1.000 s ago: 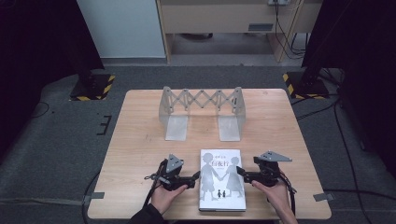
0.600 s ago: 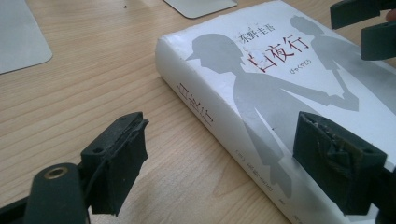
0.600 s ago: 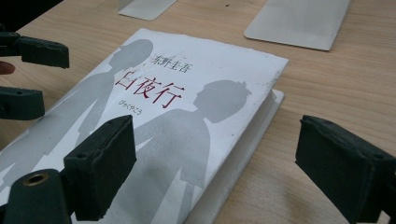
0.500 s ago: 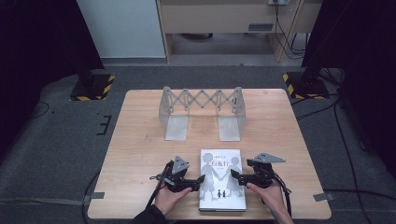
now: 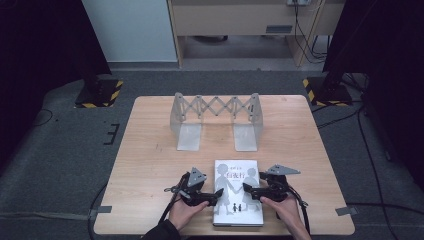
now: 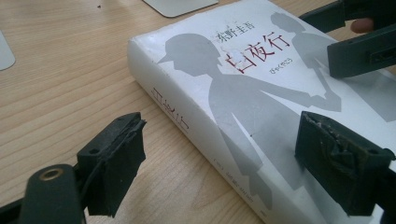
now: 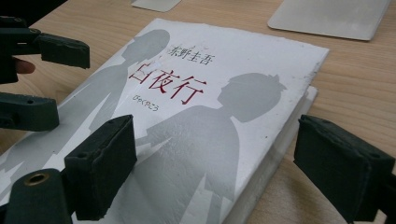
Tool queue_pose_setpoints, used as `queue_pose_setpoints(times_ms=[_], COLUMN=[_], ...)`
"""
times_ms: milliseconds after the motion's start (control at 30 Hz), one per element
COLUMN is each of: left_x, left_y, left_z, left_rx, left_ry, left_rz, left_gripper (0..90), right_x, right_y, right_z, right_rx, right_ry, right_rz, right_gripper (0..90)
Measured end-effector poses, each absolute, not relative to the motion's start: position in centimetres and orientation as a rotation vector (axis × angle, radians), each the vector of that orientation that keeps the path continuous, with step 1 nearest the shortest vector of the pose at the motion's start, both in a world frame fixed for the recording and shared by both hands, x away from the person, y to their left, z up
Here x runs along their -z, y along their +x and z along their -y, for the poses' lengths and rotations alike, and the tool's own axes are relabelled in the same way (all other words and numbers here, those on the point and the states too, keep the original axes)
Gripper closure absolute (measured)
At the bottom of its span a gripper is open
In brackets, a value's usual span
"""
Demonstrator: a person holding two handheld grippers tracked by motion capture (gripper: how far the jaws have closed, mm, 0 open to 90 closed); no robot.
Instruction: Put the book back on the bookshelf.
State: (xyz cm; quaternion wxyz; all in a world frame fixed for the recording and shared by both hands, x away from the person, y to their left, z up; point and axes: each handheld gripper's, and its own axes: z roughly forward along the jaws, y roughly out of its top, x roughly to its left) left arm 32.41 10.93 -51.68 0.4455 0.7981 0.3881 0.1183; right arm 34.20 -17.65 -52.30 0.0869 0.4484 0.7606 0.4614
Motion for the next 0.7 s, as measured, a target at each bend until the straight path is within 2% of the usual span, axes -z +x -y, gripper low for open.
queue_pose_setpoints(times_ms=[700], left_x=[51.96], left_y=[32.69], left_z=[-10.14], left_rx=[-0.272], left_ry=[1.972], left_rz=[-0.934], left_gripper=[9.3], right_x=[52.35], right_y=[34.27], right_z=[17.17], right_rx=[-1.415], right_ry=[1.330], right_rz=[-2.274], right_gripper=[12.9])
